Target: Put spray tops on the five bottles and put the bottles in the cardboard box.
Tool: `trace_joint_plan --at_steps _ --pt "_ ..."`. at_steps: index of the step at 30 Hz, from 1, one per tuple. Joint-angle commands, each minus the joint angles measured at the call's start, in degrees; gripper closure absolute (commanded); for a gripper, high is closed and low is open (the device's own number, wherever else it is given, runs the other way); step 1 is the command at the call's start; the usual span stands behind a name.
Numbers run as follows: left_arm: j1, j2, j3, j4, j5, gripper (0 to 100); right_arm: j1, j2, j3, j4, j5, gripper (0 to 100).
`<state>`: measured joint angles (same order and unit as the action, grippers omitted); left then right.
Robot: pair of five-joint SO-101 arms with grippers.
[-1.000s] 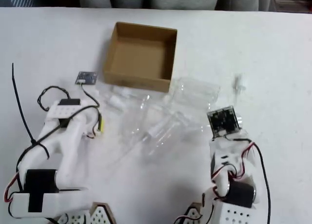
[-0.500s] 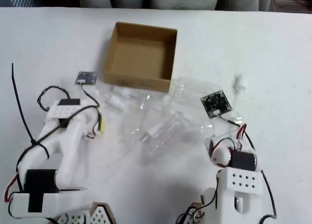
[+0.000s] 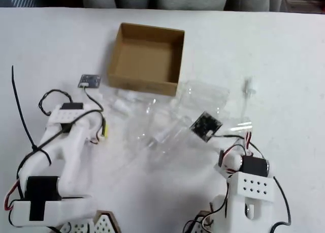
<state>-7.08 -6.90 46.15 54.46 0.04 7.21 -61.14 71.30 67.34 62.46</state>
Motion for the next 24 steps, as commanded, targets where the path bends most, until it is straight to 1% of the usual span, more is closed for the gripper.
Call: trace_joint_plan --at_steps 1,4,11,14,19,24 --pt "-0.40 -2.68 -0.35 -1.05 -0.62 98 0.31 -0.13 -3.60 0.48 4.04 83.7" --pt "-0.40 -2.68 -0.26 -0.97 -0.62 98 0.31 -0.13 -3.60 0.48 8.79 85.1" --pt "-0.31 -2.86 0.35 -1.14 -0.62 98 0.22 -0.13 -3.60 0.75 21.80 84.7" --pt "-0.31 -2.86 0.35 -1.14 -0.62 98 -0.40 0.40 -3.34 0.75 25.85 84.6" --pt "-0.13 -2.86 0.35 -1.14 -0.62 98 -5.32 0.48 -1.93 1.10 27.16 83.7" --pt "-0.13 -2.86 0.35 -1.14 -0.70 98 -9.71 0.48 -1.93 0.92 26.90 76.7"
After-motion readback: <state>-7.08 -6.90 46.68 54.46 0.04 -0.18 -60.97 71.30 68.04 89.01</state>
